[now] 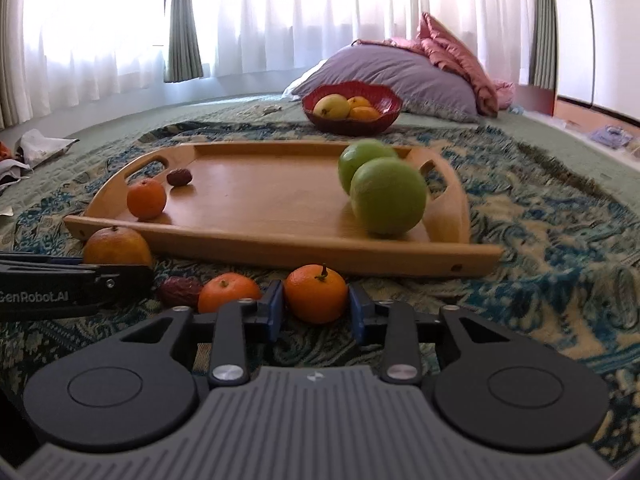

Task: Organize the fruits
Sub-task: 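Grasp the brown pomelo with the left gripper while the right grasps a tangerine, carry to tray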

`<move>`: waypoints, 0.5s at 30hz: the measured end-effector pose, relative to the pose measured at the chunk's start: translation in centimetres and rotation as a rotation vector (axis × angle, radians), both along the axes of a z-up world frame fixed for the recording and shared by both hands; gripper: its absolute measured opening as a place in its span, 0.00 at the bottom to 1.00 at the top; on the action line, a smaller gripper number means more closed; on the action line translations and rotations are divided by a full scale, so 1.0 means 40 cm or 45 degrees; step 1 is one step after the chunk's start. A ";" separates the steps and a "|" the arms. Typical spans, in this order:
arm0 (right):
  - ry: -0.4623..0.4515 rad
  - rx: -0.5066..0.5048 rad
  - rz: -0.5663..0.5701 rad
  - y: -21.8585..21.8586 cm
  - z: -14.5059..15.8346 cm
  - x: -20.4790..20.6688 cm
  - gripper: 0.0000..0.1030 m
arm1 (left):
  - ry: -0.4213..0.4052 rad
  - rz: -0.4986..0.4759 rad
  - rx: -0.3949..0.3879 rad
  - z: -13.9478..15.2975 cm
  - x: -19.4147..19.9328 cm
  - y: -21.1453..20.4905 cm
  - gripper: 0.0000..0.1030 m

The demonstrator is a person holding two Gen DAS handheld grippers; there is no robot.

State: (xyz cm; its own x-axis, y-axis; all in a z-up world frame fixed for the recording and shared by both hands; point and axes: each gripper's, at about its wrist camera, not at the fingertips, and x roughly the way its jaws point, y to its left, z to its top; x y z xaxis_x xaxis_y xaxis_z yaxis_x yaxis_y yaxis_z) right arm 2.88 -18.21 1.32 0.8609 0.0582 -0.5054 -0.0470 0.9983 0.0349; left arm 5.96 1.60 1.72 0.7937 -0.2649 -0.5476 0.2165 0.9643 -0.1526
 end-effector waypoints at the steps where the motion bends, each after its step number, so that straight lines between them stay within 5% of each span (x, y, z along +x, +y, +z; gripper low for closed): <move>1: -0.018 -0.024 -0.001 0.000 0.008 -0.004 0.37 | -0.006 0.005 -0.002 0.006 0.000 0.004 0.46; 15: -0.114 -0.035 -0.098 -0.078 0.136 0.060 0.37 | -0.125 0.038 0.001 0.146 0.094 0.041 0.46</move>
